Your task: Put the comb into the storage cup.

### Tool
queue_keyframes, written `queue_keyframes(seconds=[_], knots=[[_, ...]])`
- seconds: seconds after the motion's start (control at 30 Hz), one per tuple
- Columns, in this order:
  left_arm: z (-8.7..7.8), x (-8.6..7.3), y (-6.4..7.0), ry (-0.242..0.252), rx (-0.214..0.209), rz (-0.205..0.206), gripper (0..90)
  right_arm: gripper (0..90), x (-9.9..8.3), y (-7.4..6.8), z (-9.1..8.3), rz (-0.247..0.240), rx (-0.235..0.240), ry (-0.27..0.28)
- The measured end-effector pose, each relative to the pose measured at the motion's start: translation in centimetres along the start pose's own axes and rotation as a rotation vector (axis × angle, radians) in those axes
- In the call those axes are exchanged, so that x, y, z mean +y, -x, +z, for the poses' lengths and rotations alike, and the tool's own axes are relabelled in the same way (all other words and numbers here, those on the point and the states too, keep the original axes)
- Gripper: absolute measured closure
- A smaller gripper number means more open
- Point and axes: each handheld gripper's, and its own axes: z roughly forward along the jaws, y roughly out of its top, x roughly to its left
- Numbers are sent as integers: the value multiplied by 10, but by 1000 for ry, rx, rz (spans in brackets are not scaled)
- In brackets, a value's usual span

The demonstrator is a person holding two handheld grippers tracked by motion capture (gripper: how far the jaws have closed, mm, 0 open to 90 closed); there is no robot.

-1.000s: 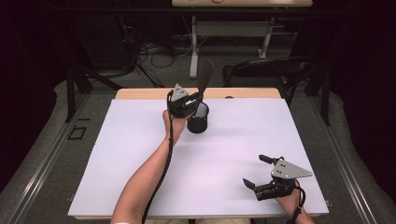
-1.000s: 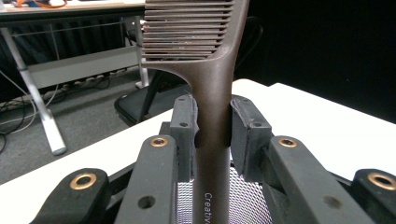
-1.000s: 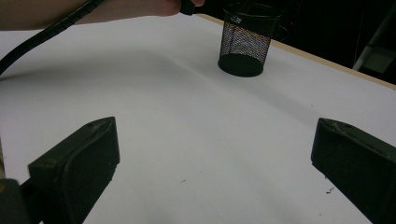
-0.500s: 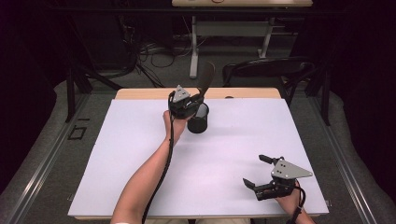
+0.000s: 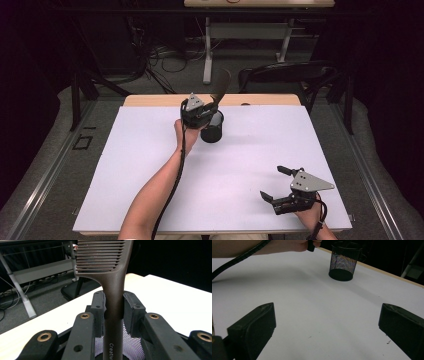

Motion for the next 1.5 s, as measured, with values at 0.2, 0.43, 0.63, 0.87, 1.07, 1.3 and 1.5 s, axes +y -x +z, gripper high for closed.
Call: queue_keyframes(seconds=[0.2,0.43,0.63,0.87,1.07,1.3,1.5], knots=[[2,-2,0,-11,2,-1,723,8,0,0,0,-1,0,0],[2,-5,1,-18,-3,3,723,8,0,0,0,-2,-1,1],[3,-8,2,-34,2,11,722,9,0,0,0,-2,0,0],[4,-11,6,-53,6,32,719,8,0,0,0,-1,-1,0],[-1,-11,10,-50,-7,60,511,8,0,0,0,0,0,0],[-12,-7,7,-70,-31,47,309,8,0,0,0,2,0,-2],[-25,-3,3,-99,-45,37,173,8,0,0,0,0,0,-2]])
